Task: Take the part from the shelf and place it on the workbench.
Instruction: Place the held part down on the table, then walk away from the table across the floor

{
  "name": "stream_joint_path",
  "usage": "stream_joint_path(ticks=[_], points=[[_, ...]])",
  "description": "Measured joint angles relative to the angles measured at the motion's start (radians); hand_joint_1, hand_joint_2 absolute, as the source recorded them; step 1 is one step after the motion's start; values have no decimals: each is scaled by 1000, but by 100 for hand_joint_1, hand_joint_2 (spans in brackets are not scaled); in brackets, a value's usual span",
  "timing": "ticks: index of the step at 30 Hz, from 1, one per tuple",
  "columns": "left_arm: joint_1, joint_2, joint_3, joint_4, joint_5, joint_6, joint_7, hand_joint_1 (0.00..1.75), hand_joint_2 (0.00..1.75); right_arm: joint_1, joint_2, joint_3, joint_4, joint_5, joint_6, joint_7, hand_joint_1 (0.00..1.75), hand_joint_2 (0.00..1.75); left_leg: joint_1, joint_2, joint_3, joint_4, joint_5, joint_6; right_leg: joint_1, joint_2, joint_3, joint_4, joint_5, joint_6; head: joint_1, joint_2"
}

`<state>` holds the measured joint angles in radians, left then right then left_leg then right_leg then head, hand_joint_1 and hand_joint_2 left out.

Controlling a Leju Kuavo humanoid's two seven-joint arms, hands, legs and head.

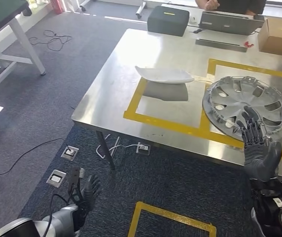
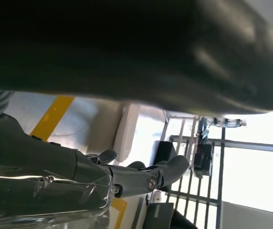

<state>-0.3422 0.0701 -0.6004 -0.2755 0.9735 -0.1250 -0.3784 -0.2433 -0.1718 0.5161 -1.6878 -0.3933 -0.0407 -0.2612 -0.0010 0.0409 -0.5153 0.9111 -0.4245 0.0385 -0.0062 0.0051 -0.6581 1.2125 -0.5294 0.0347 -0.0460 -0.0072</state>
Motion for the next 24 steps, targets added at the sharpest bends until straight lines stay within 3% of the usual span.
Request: stream_joint_path(ticks=[2,4,5,7,9,11,12,13,14,15,17,19,20,22,24], points=[[0,-2,0,0,0,0,0,0,0,0,0,0,-4,0,-2,0,0,0,-2,10,2,3,-2,-3,2,-24,81,-152,67,-5,1,0],[-1,-2,0,0,0,0,0,0,0,-2,0,0,-10,0,-5,1,0,0,-7,21,-1,10,-5,-10,8,-49,136,-263,95,-14,1,0],[0,-2,0,0,-1,0,-1,0,0,-1,0,1,-13,0,-6,1,0,0,-10,28,-4,13,-5,-13,10,-52,143,-280,94,-19,0,0],[-1,-3,0,0,-2,1,-1,0,0,2,0,1,-17,0,-10,2,0,0,-11,39,-9,17,-7,-22,8,-36,141,-283,98,-31,-2,0],[-2,-4,0,0,-2,1,-2,0,0,2,0,1,-23,0,-11,2,0,0,-7,15,-28,59,-37,-33,4,-20,139,-288,106,-42,-5,0],[-1,-4,0,0,-3,2,-2,0,0,1,0,1,-28,0,-12,2,0,0,-2,-23,-88,188,-104,-42,2,-5,134,-290,111,-50,-8,0],[1,-4,0,0,-3,2,-2,0,0,2,0,1,-28,0,-13,2,0,0,0,-31,-127,267,-136,-44,2,5,130,-289,113,-51,-10,0],[3,-3,0,0,-2,3,-2,0,0,3,0,2,-28,0,-13,3,0,0,1,-33,-158,325,-153,-46,2,14,127,-289,115,-52,-11,0],[5,-3,0,0,-2,3,-2,0,0,5,0,2,-28,0,-13,3,0,0,2,-34,-171,346,-149,-46,2,25,124,-287,116,-51,-12,0],[5,-3,0,0,-2,3,-2,0,0,5,0,2,-28,0,-13,3,0,0,3,-35,-161,321,-124,-45,1,36,123,-285,117,-51,-14,0],[4,-3,0,0,-2,3,-2,0,0,5,0,2,-30,0,-13,3,0,0,8,-56,-94,176,-48,-43,1,56,122,-281,117,-47,-14,0],[3,-2,0,0,-2,3,-2,0,0,4,0,2,-33,0,-13,3,0,0,11,-83,-41,59,-6,-40,2,74,115,-275,117,-39,-14,0],[3,-2,0,0,-2,3,-2,0,0,4,0,2,-33,0,-13,3,0,0,11,-88,-34,40,-4,-38,3,82,111,-274,119,-33,-13,0],[3,-4,0,0,-2,3,-2,0,0,5,-1,2,-33,1,-16,4,0,0,9,-73,-34,37,-1,-29,0,95,102,-274,121,-21,-12,0],[-1,-6,0,0,-2,3,-2,0,0,6,-2,2,-35,2,-19,4,0,0,8,-56,-34,31,5,-16,-1,69,83,-243,99,-11,-8,0]])
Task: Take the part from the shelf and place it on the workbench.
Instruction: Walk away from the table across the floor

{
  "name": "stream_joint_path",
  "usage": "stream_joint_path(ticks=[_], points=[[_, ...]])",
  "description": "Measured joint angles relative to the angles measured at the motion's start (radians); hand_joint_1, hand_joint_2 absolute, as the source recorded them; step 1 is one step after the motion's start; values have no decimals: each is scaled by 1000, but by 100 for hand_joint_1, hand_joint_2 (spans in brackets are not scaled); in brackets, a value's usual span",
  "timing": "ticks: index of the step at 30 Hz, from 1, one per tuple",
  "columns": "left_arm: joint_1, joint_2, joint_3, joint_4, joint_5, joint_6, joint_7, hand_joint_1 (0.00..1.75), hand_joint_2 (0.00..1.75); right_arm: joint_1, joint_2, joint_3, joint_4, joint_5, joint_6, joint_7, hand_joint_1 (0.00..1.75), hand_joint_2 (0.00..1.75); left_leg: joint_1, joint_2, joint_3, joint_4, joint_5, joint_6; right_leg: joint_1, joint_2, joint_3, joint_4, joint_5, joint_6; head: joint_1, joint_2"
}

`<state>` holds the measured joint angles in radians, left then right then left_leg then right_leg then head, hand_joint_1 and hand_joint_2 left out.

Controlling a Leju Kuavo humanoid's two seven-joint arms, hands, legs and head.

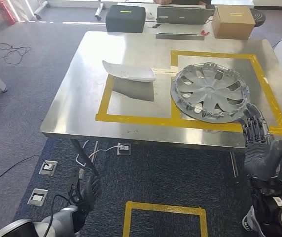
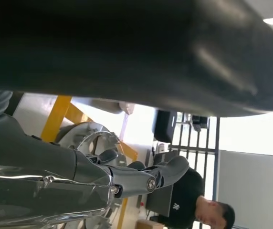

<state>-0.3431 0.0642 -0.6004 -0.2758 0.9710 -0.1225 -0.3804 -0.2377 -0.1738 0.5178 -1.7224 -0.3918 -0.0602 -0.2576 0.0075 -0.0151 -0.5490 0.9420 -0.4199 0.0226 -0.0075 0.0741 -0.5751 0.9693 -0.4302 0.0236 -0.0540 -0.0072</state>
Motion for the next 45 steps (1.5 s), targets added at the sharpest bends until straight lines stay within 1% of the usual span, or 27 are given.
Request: stream_joint_path(ticks=[2,4,5,6,7,8,10,11,13,14,16,18,20,21,22,25,27,28,29,31,34,36,37,39,41,44,45], points=[[-2,0,0,0,0,0,0,0,0,0,-2,0,-2,1,-3,0,0,0,-1,16,0,-4,3,10,0,-46,-50,114,-64,5,6,0],[2,0,0,0,0,0,0,0,0,3,-4,0,-3,2,-6,1,0,0,-3,34,-2,-3,2,13,-2,-62,-111,259,-125,10,9,0],[3,0,0,0,0,0,0,0,0,5,-4,0,-3,2,-8,1,0,0,-4,43,-2,-3,2,13,-2,-63,-124,293,-131,11,9,0],[4,0,0,0,0,0,0,0,0,7,-5,0,-3,2,-9,1,0,0,-5,52,-2,-2,2,13,-2,-65,-116,282,-118,11,10,0],[4,-1,0,0,0,1,0,0,0,8,-5,0,-4,2,-10,1,0,0,-5,61,-1,-2,1,12,-2,-70,-87,229,-87,9,10,0],[4,-1,0,0,0,1,0,0,0,8,-5,0,-5,3,-10,1,0,0,-6,69,0,-2,0,10,-1,-85,-44,148,-51,6,10,0],[3,-2,0,0,0,2,0,0,0,7,-6,0,-9,5,-12,1,0,0,-11,85,2,1,-3,5,8,-121,27,11,-9,-3,10,0],[3,-2,0,0,0,4,0,0,0,7,-6,0,-10,7,-14,2,0,0,-14,93,2,2,-4,1,13,-131,43,-21,-3,-7,9,0],[4,-2,0,0,1,6,0,0,0,9,-6,0,-14,10,-20,4,0,0,-16,112,2,2,-4,-6,15,-118,47,-30,-2,-17,8,0],[3,-1,0,0,2,7,0,0,0,10,-6,0,-16,11,-22,5,0,0,-14,109,1,7,-8,-12,13,-108,46,-32,2,-22,8,0],[2,-1,0,0,2,8,0,0,0,9,-7,0,-22,13,-26,6,0,0,-11,70,-22,65,-48,-23,7,-90,45,-38,10,-33,4,0],[4,-1,0,0,3,11,0,0,0,9,-7,1,-25,16,-31,7,0,0,-6,28,-86,202,-119,-30,4,-72,39,-39,15,-39,0,0],[10,0,0,0,5,17,0,0,0,9,-7,2,-25,19,-38,9,0,0,-4,21,-141,312,-154,-33,4,-50,34,-38,18,-41,-2,0],[13,0,0,0,5,20,0,0,0,10,-7,3,-26,20,-41,10,0,0,-2,21,-143,311,-141,-33,4,-38,32,-37,19,-40,-3,0],[13,0,0,0,6,23,0,0,0,9,-7,4,-27,20,-45,11,0,0,0,19,-123,270,-111,-32,4,-26,32,-36,20,-39,-4,0],[10,0,0,0,7,30,0,0,0,3,-7,6,-31,18,-58,14,0,0,8,-22,-23,59,-18,-29,6,3,28,-29,20,-31,-4,0],[10,-1,0,0,5,33,0,0,0,-2,-7,7,-32,11,-69,15,0,0,7,-33,-4,15,-11,-25,6,19,21,-26,22,-19,-3,0],[10,-1,0,0,3,35,0,0,0,-4,-7,8,-33,6,-75,15,0,0,6,-24,-5,13,-8,-20,4,27,18,-27,23,-12,-3,0],[9,-3,-1,0,0,37,0,0,0,-4,-8,9,-35,1,-82,15,0,0,6,-16,-4,11,-6,-15,2,25,13,-24,21,-7,-3,0],[7,-5,-3,-1,-3,39,1,0,0,-7,-13,13,-39,-7,-93,14,0,0,6,1,-2,3,-1,-3,0,-9,-14,26,-12,2,2,0],[11,-3,-6,0,-4,38,8,0,0,-11,-21,20,-43,-15,-105,12,0,0,3,28,-2,1,-1,5,-2,-59,-103,228,-110,11,11,0],[14,-3,-7,0,-6,37,14,0,0,-7,-24,23,-43,-17,-111,12,0,0,2,47,-1,2,-3,5,-3,-65,-125,282,-116,14,11,0],[14,-3,-8,-1,-7,37,18,0,0,-6,-26,24,-44,-17,-113,12,0,0,2,56,0,2,-5,4,-3,-70,-104,244,-89,13,11,0],[13,-3,-8,-1,-8,37,25,0,0,-6,-29,25,-48,-17,-114,11,0,0,1,72,6,3,-9,-1,1,-100,-27,93,-23,9,11,0],[12,-2,-8,-1,-8,37,29,0,0,-7,-31,26,-53,-17,-114,10,0,0,-5,87,8,6,-13,-8,8,-127,26,-7,4,0,11,0],[11,-1,-8,-1,-8,37,31,0,0,-5,-32,28,-57,-18,-114,9,0,0,-8,109,9,9,-17,-21,11,-109,30,-23,6,-16,7,0],[9,-1,-8,-1,-8,37,31,0,0,-5,-33,28,-59,-18,-114,9,0,0,-6,99,5,20,-27,-27,9,-100,30,-25,9,-21,7,0]])
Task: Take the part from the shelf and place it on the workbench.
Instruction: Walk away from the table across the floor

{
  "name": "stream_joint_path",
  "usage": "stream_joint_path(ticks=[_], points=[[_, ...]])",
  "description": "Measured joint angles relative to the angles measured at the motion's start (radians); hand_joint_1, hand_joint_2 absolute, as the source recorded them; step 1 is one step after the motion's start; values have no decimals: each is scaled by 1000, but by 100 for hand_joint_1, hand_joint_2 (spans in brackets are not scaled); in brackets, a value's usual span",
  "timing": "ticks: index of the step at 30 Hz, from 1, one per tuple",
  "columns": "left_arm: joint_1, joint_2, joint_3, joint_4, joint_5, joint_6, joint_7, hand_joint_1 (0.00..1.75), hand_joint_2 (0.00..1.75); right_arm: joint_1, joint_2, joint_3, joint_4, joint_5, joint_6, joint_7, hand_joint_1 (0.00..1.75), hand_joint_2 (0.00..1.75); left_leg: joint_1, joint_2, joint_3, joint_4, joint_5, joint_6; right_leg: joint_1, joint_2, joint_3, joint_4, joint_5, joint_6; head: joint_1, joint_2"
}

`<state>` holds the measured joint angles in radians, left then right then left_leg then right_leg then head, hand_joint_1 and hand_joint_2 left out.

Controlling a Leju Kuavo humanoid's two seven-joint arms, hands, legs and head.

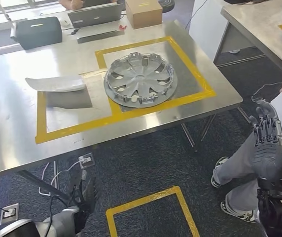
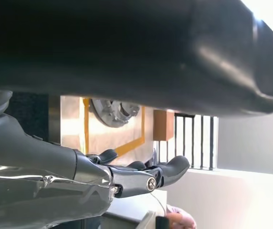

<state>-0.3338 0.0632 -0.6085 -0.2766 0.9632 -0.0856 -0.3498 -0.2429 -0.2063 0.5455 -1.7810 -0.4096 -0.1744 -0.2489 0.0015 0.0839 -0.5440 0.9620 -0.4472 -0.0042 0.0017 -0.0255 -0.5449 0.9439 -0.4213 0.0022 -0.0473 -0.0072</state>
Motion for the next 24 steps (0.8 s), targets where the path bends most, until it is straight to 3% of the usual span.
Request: stream_joint_path(ticks=[2,4,5,6,7,10,12,14,16,18,20,21,22,24], points=[[-1,0,0,0,1,0,1,0,0,-2,0,0,-4,0,0,0,0,0,5,-44,-38,86,-52,-10,-5,17,0,-5,6,-10,-3,0],[2,0,0,0,5,0,4,0,0,-3,0,1,-5,0,0,0,0,0,6,-74,-111,234,-116,-15,-5,35,-3,-5,8,-15,-6,0],[6,1,0,0,8,-2,5,0,0,-2,0,1,-5,0,0,0,0,0,7,-76,-140,288,-130,-15,-5,46,-4,-5,8,-16,-7,0],[9,1,0,0,12,-6,6,0,0,-2,0,1,-6,0,0,0,0,0,6,-77,-152,305,-123,-15,-5,58,-4,-4,9,-16,-7,0],[12,1,0,0,16,-13,4,0,0,-2,0,2,-6,0,-2,0,0,0,7,-79,-143,277,-96,-13,-5,70,-4,-4,10,-16,-8,0],[12,3,0,0,26,-32,-3,0,0,-2,0,4,-8,0,-8,1,0,0,8,-119,-47,62,10,-1,-4,102,-4,-1,10,-11,-10,0],[13,5,0,0,29,-37,-4,0,0,-2,0,5,-11,1,-10,1,0,0,8,-137,-18,-5,27,4,-4,118,-10,0,11,-2,-9,0],[12,3,0,0,31,-39,-5,0,0,-1,-2,6,-13,1,-11,1,0,0,7,-120,-16,-13,29,11,-6,133,-15,0,13,11,-8,0],[10,2,0,-1,32,-40,-6,0,0,-2,-5,7,-17,1,-11,1,0,0,11,-102,-13,-21,34,23,-6,107,-36,35,-12,20,-4,0],[11,2,0,-1,35,-40,-7,0,0,-4,-7,10,-20,1,-11,1,0,0,11,-84,-12,-24,35,31,-7,58,-91,157,-79,27,3,0],[17,2,0,-1,38,-40,-9,0,0,-5,-8,14,-20,1,-11,2,0,0,10,-65,-12,-24,34,32,-11,39,-150,291,-131,34,6,0],[19,2,0,-1,39,-40,-10,0,0,-5,-8,15,-20,0,-11,3,0,0,10,-56,-11,-24,33,31,-13,36,-159,313,-131,37,7,0],[20,2,-1,-1,40,-40,-12,0,0,-5,-8,17,-20,-1,-12,3,0,0,10,-47,-10,-23,32,30,-14,31,-146,291,-110,38,7,0],[20,1,0,-1,41,-40,-14,0,0,-6,-8,20,-21,-2,-14,4,0,0,11,-34,-7,-23,29,26,-15,22,-96,192,-54,38,7,0]])
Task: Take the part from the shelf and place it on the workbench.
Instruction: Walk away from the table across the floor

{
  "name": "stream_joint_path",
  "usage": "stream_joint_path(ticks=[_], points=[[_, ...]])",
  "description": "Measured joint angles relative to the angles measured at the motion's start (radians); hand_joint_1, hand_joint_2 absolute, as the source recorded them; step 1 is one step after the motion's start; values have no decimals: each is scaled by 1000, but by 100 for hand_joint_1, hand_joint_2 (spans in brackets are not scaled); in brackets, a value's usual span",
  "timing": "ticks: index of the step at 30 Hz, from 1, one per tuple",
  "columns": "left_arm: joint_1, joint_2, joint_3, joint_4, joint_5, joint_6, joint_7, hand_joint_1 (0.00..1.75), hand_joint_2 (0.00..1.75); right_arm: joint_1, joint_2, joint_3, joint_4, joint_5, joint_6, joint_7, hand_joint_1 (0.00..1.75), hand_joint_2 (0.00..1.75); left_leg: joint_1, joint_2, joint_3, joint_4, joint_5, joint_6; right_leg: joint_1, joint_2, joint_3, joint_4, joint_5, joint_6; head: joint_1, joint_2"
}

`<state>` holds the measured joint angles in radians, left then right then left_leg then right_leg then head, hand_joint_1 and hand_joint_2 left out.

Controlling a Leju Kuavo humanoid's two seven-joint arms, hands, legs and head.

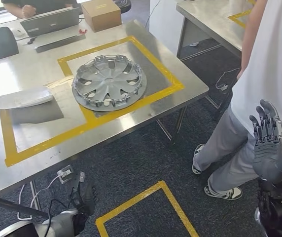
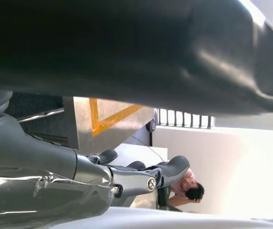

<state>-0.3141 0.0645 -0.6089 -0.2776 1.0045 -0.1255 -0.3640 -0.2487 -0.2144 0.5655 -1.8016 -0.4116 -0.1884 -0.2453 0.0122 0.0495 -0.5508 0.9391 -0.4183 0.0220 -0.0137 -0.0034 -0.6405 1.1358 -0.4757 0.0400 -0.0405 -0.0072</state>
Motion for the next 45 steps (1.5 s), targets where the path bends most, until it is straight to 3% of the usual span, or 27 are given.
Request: stream_joint_path(ticks=[1,4,6,8,10,12,14,15,16,18,20,22,24,25,27,29,30,31,32,34,36,38,40,42,43,44,45], points=[[0,0,0,0,0,0,-1,0,0,0,0,1,0,0,0,0,0,0,0,3,1,0,-1,-1,0,-3,19,-36,18,-1,0,0],[0,-1,0,0,0,0,-1,0,0,0,0,1,0,0,-1,0,0,0,0,4,2,0,-1,-2,0,-7,31,-58,27,-1,0,0],[0,-1,0,0,1,0,-2,0,0,0,0,2,-1,0,-1,0,0,0,-3,10,5,1,-4,-6,5,-36,63,-124,41,-4,1,0],[0,1,0,-1,3,0,-5,0,0,4,0,5,-4,0,-2,-1,0,0,-7,23,6,10,-15,-22,10,-45,95,-189,54,-22,-1,0],[-1,3,0,-1,5,-1,-8,0,0,7,-1,7,-7,0,-1,-2,0,0,-6,0,-24,81,-60,-38,8,-17,98,-197,59,-43,-6,0],[3,4,0,-2,6,-1,-9,0,0,9,-1,7,-8,0,2,-3,0,0,-3,-36,-92,225,-127,-44,7,1,95,-198,61,-51,-9,0],[9,5,0,-2,8,-1,-9,0,0,13,-1,8,-8,2,4,-3,0,0,-3,-42,-143,318,-149,-45,8,24,93,-197,62,-53,-11,0],[11,6,0,-2,8,-1,-9,0,0,14,-1,8,-8,2,6,-3,0,0,-3,-43,-140,304,-130,-44,8,36,93,-197,63,-52,-11,0],[11,6,0,-2,8,-1,-9,0,0,15,-1,8,-8,3,7,-3,0,0,-3,-46,-118,252,-94,-41,7,48,93,-196,63,-52,-12,0],[8,7,0,-2,8,-2,-9,0,0,15,-1,9,-8,3,10,-3,0,0,-1,-70,-47,100,-25,-33,9,69,92,-193,63,-48,-14,0],[6,8,0,-2,8,-2,-9,0,0,15,-1,9,-8,3,12,-4,0,0,-2,-85,-10,20,-2,-27,11,85,87,-189,63,-39,-13,0],[5,7,0,-2,9,-2,-9,0,0,16,-1,8,-8,3,12,-4,0,0,-3,-74,-8,11,-3,-20,9,99,82,-190,64,-27,-12,0],[1,5,0,-4,9,-2,-9,0,0,17,-4,8,-8,3,13,-4,0,0,1,-59,-5,4,1,-8,8,81,68,-166,46,-17,-10,0],[0,4,0,-4,9,-2,-9,0,0,16,-5,7,-9,3,13,-4,0,0,2,-52,-3,0,3,-3,9,62,49,-125,21,-13,-6,0],[1,4,0,-4,9,-3,-9,0,0,16,-7,8,-9,3,13,-5,0,0,2,-38,-3,-1,3,3,5,25,-13,17,-50,-6,0,0],[5,4,0,-4,9,-3,-9,0,0,19,-8,8,-9,3,13,-5,0,0,2,-22,-2,0,1,3,2,14,-61,121,-82,-1,1,0],[6,3,0,-4,10,-3,-9,0,0,20,-8,8,-9,3,12,-5,0,0,2,-14,-1,0,-1,1,1,10,-57,114,-68,1,2,0],[6,3,0,-4,10,-3,-9,0,0,21,-8,8,-9,3,12,-5,0,0,2,-7,2,1,-3,-1,0,5,-33,66,-37,0,2,0],[6,2,0,-4,10,-3,-9,0,0,21,-8,8,-9,3,12,-5,0,0,2,0,6,1,-6,-4,1,-8,5,-10,3,-2,2,0],[5,2,0,-4,10,-3,-9,0,0,19,-8,8,-10,3,12,-5,0,0,-3,13,11,3,-11,-12,9,-48,71,-142,47,-10,3,0],[6,2,0,-4,10,-3,-9,0,0,19,-8,8,-10,3,13,-5,0,0,-10,30,11,5,-14,-20,18,-64,90,-183,49,-21,1,0],[4,3,0,-4,11,-3,-9,0,0,21,-8,8,-10,3,13,-5,0,0,-9,41,11,8,-19,-30,16,-43,89,-187,54,-32,-1,0],[1,3,0,-5,10,-3,-9,0,0,20,-8,8,-11,4,14,-7,0,0,-4,7,-9,61,-54,-40,11,-24,91,-191,59,-44,-4,0],[1,3,0,-5,8,-3,-9,0,0,21,-8,8,-11,6,15,-8,0,0,-1,-33,-73,196,-120,-45,9,-5,90,-193,62,-52,-9,0],[3,3,0,-5,8,-2,-8,0,0,23,-8,8,-11,8,15,-8,0,0,-1,-39,-111,268,-146,-47,9,5,90,-193,62,-54,-11,0],[6,3,0,-5,8,-2,-8,0,0,25,-8,8,-11,10,15,-8,0,0,-1,-41,-137,314,-154,-47,10,17,89,-193,62,-55,-11,0],[8,4,-1,-5,8,-2,-7,0,0,26,-8,9,-11,12,15,-8,0,0,-1,-42,-145,320,-142,-46,10,30,90,-192,62,-55,-12,0]])
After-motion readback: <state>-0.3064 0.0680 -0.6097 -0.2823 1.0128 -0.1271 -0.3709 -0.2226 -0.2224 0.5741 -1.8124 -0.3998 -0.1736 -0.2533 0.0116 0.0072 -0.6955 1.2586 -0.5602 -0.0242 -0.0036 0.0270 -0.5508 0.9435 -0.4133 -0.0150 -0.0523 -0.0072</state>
